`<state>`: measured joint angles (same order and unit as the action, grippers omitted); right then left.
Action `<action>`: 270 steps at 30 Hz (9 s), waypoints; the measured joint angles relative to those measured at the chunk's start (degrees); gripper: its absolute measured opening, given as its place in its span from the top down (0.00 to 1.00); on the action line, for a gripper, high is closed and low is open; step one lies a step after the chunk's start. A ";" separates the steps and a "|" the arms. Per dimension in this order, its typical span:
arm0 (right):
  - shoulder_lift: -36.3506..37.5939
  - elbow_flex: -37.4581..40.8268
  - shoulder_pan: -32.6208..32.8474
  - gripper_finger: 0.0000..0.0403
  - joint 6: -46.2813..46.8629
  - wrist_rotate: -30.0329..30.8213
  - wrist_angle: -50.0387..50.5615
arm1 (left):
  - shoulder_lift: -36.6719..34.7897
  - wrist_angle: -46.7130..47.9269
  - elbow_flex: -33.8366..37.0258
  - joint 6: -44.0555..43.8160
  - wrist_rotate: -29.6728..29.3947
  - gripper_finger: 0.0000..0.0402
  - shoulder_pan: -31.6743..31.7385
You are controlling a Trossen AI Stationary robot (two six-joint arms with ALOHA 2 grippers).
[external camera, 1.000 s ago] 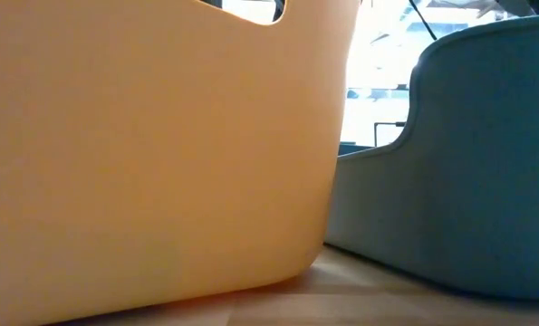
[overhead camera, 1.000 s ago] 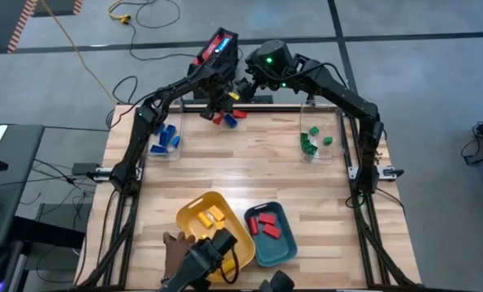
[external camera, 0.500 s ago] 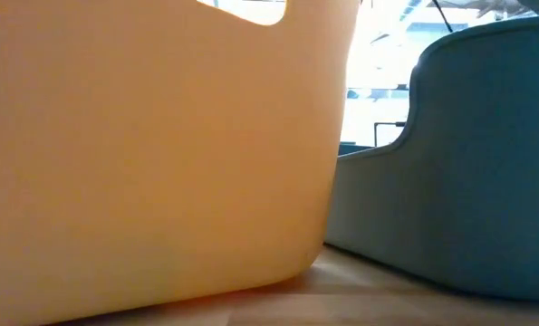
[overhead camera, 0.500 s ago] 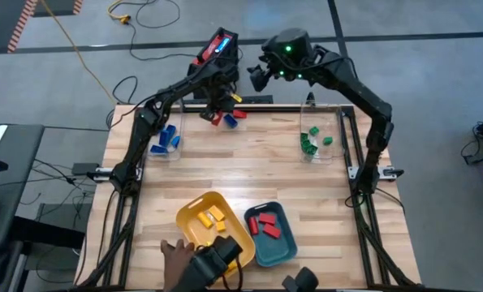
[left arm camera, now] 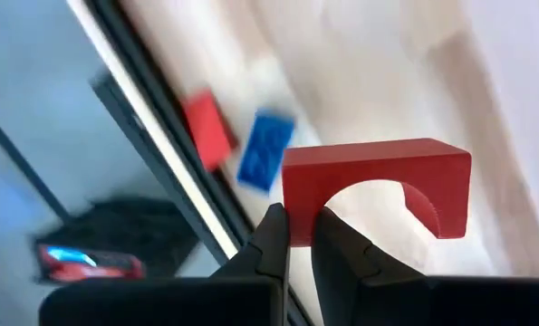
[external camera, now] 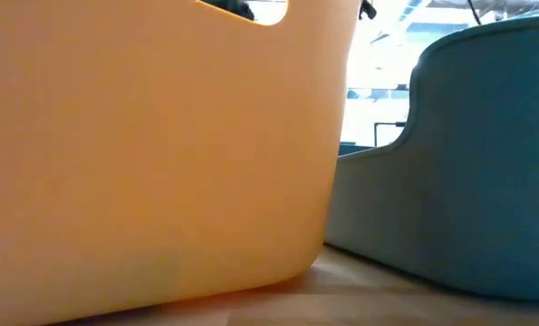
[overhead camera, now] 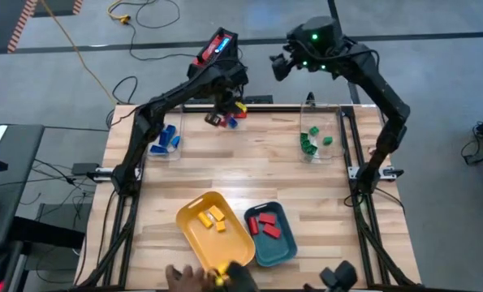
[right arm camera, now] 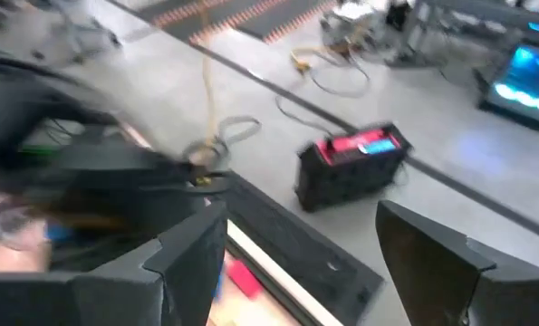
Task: Sort blocks
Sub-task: Put the red block into the blue bin, then put the blue game piece into the left transparent bin
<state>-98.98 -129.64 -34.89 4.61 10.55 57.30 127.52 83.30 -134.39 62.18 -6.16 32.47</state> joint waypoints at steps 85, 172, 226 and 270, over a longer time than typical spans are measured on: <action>3.21 25.97 7.78 0.27 -2.23 -1.26 -5.59 | -49.98 -54.94 68.30 -69.38 -1.86 0.76 -21.47; 4.20 47.10 -7.64 0.28 0.10 -18.21 -30.21 | -21.05 -40.35 46.63 -24.37 23.76 0.77 21.54; 4.66 43.91 -5.62 0.28 2.63 -18.21 -27.76 | -2.56 -23.07 27.07 -33.38 26.67 0.79 12.86; 6.32 43.98 -6.61 0.28 5.58 -14.87 -29.27 | -27.34 -66.33 69.59 -3.82 2.69 0.91 26.23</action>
<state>-92.66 -85.67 -41.50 10.19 -4.31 28.03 100.18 16.98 -64.80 58.36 -3.48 58.70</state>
